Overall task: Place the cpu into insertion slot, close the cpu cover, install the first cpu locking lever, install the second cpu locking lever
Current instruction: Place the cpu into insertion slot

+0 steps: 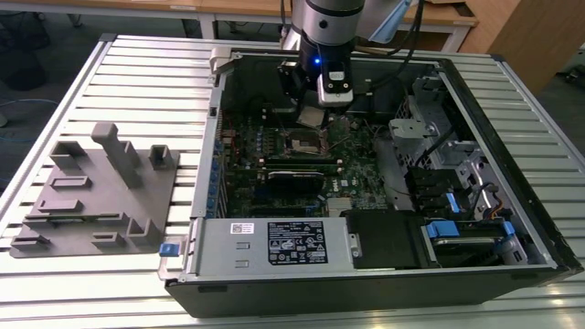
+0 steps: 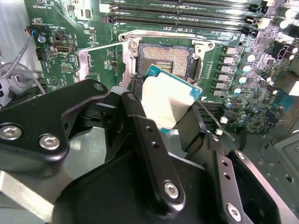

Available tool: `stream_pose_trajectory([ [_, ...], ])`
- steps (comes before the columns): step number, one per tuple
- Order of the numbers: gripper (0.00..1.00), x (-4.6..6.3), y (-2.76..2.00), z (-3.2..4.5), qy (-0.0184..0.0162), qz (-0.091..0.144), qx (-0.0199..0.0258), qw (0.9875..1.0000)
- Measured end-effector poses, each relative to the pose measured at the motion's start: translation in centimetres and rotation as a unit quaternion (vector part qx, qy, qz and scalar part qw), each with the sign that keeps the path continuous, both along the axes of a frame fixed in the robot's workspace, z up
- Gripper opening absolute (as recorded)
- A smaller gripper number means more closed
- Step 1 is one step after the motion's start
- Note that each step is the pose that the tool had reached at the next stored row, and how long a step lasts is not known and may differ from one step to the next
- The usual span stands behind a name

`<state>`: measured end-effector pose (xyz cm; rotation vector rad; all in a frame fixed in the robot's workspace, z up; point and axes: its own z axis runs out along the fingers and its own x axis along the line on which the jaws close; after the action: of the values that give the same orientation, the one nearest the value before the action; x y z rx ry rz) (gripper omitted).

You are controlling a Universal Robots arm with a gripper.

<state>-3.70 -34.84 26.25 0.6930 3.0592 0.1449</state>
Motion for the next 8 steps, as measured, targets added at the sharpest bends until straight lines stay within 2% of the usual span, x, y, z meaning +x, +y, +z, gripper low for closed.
stream_pose_trajectory([
  [4,0.54,0.0,0.0,0.0,0.0,-0.002,0.0,1.0],
  [8,0.54,0.0,0.0,-0.02,0.0,-0.024,0.0,0.9997],
])
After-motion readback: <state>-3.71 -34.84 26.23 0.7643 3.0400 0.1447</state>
